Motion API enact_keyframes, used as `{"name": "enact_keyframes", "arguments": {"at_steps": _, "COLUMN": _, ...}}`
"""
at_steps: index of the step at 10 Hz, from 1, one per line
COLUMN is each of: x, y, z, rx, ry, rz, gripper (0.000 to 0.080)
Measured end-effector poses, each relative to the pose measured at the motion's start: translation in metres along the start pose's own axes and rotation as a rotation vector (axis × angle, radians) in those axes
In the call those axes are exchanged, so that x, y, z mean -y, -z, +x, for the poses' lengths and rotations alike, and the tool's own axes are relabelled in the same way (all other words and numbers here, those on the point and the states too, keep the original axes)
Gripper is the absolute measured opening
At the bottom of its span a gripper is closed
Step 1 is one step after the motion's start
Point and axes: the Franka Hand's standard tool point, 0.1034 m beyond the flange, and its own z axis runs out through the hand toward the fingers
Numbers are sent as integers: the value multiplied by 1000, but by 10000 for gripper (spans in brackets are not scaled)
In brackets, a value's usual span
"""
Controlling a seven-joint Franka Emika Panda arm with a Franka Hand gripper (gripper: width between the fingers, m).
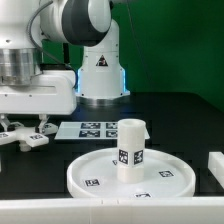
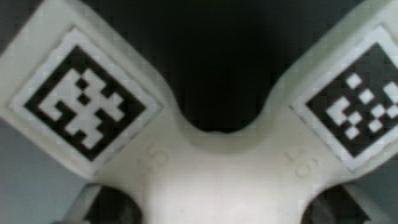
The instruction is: Assemble round table
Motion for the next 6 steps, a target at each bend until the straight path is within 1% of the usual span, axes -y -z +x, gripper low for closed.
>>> {"name": "enact_keyframes", "arguments": {"at_steps": 1, "x": 18, "y": 6, "z": 6, "rx": 2, "ry": -21, "rz": 13, "gripper": 441}}
{"name": "enact_keyframes", "arguments": {"at_steps": 2, "x": 39, "y": 13, "z": 11, "rx": 2, "ry": -60, "rz": 23, "gripper": 441}}
{"name": "enact_keyframes", "arguments": {"at_steps": 4, "x": 86, "y": 26, "z": 22, "rx": 17, "ry": -138, "rz": 50, "gripper": 442}}
{"name": "enact_keyframes", "arguments": {"at_steps": 5, "x": 99, "y": 32, "z": 29, "rx": 21, "ry": -156, "rz": 63, "gripper": 442}}
{"name": "enact_keyframes", "arguments": {"at_steps": 6, "x": 102, "y": 35, "z": 34, "rx": 15, "ry": -163, "rz": 66, "gripper": 442}}
